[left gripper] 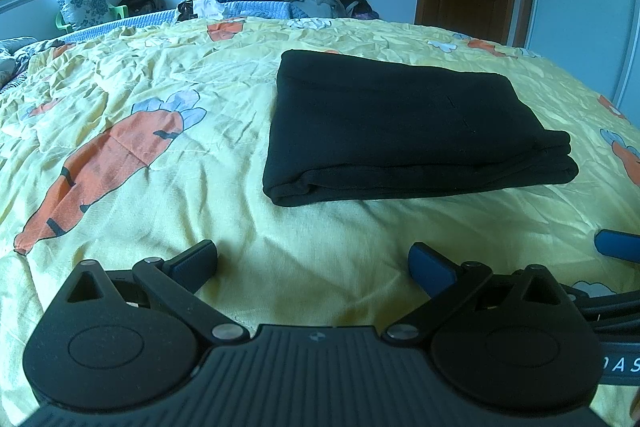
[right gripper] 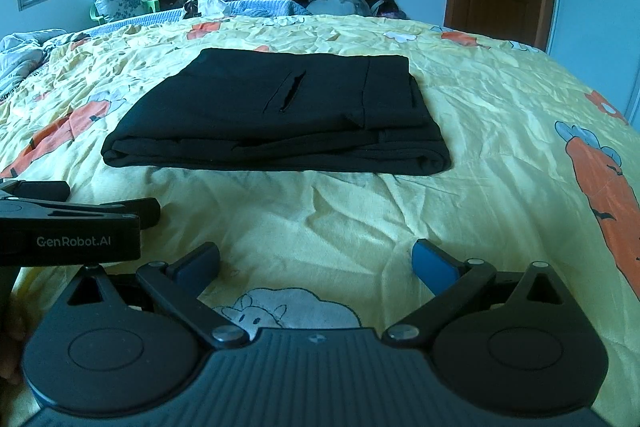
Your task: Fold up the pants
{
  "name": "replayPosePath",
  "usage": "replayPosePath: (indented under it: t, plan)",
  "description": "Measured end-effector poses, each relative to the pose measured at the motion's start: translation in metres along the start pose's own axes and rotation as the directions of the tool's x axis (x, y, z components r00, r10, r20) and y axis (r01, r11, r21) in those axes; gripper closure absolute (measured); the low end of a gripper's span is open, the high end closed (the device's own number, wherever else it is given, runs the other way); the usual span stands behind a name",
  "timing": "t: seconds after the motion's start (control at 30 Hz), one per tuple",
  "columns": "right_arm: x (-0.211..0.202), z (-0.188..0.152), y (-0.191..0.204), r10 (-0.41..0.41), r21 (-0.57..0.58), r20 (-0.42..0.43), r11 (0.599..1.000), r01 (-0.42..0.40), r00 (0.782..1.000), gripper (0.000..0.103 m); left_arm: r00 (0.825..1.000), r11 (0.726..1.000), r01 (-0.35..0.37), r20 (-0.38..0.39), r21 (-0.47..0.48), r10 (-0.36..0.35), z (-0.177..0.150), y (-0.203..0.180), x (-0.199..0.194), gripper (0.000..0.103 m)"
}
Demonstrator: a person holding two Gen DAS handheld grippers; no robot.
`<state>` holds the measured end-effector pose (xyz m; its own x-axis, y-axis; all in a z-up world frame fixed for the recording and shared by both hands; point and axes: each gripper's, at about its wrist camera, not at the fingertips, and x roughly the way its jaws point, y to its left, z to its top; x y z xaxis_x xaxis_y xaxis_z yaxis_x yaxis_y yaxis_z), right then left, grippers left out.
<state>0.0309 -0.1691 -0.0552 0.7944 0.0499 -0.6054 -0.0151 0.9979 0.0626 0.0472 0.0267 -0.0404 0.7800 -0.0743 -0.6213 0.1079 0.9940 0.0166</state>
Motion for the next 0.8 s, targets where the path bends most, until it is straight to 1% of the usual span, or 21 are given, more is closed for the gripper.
replayPosePath:
  t: [0.17, 0.37, 0.43, 0.47, 0.53, 0.8]
  plan:
    - [0.000, 0.000, -0.001, 0.002, 0.012, 0.004, 1.000, -0.002, 1.000, 0.000, 1.000, 1.000, -0.001, 0.000, 0.001, 0.001, 0.000, 0.000, 0.000, 0.000]
    - [0.000, 0.005, -0.011, -0.003, 0.099, 0.021, 0.995, 0.001, 1.000, 0.000, 1.000, 1.000, -0.003, 0.000, -0.001, 0.003, -0.001, -0.001, -0.001, 0.000]
    - [0.002, 0.006, -0.009, -0.012, 0.088, 0.013, 0.996, 0.011, 1.000, 0.000, 1.000, 1.000, -0.005, 0.001, -0.003, 0.005, -0.002, 0.000, -0.002, 0.000]
    - [0.004, 0.006, -0.006, -0.025, 0.068, 0.005, 0.997, 0.024, 1.000, 0.000, 1.000, 1.000, -0.005, 0.001, -0.003, 0.005, -0.002, 0.000, -0.002, 0.001]
    - [0.006, 0.006, 0.000, -0.051, 0.030, -0.009, 0.998, 0.051, 0.999, 0.000, 1.000, 1.000, -0.015, 0.000, -0.009, 0.015, -0.002, 0.001, -0.003, 0.000]
    - [0.007, 0.005, -0.001, -0.048, 0.034, -0.006, 0.998, 0.048, 0.999, 0.000, 1.000, 1.000, -0.014, 0.001, -0.010, 0.014, -0.003, 0.001, -0.004, 0.000]
